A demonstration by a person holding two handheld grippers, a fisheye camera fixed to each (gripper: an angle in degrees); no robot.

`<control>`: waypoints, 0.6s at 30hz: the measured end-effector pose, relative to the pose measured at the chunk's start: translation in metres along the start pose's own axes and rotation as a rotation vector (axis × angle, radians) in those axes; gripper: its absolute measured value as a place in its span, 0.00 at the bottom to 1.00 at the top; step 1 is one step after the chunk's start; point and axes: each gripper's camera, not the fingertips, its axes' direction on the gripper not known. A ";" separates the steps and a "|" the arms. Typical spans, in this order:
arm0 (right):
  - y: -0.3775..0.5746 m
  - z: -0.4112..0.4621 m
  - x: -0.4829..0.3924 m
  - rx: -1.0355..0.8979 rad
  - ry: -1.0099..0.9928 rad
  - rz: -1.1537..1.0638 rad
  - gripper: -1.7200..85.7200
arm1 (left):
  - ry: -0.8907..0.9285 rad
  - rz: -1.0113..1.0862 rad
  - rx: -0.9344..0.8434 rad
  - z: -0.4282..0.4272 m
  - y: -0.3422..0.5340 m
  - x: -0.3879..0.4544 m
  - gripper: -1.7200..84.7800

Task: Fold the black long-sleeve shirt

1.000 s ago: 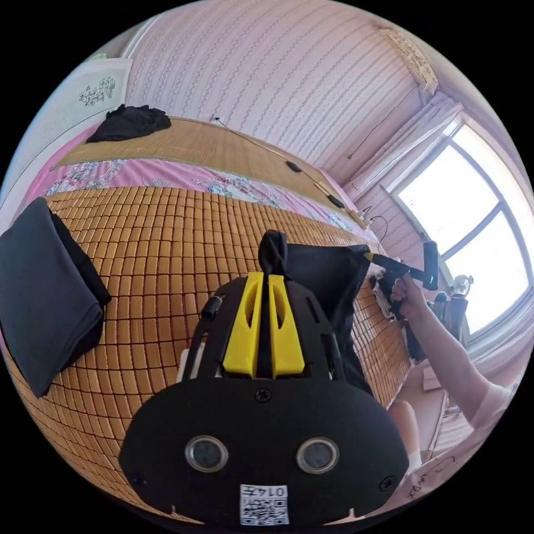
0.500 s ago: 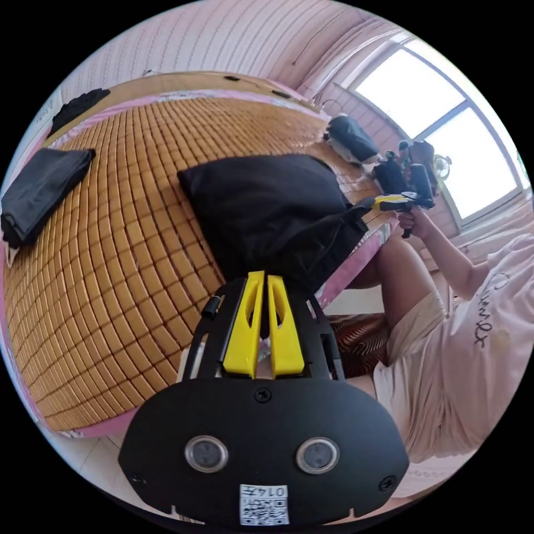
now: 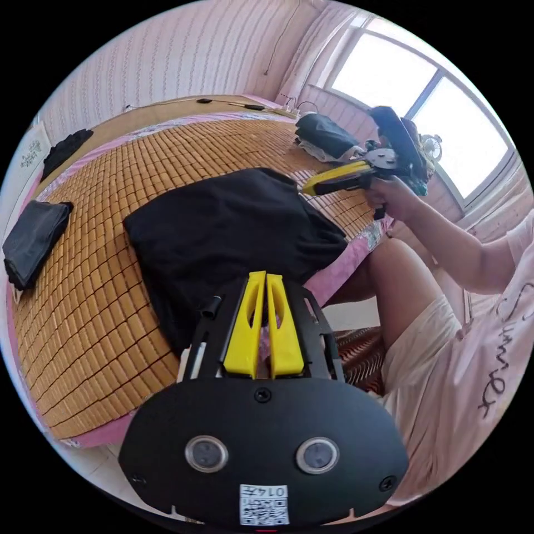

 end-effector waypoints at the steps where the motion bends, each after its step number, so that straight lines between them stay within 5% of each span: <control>1: -0.031 0.020 -0.010 -0.043 0.023 -0.043 0.02 | 0.030 -0.004 0.025 0.015 -0.011 0.012 0.01; 8: -0.130 0.129 -0.038 -0.330 0.081 -0.189 0.01 | -0.108 0.054 -0.150 0.089 -0.026 0.054 0.01; 18: -0.187 0.173 -0.066 -0.525 0.161 -0.299 0.01 | -0.031 0.119 -0.105 0.088 -0.020 0.070 0.01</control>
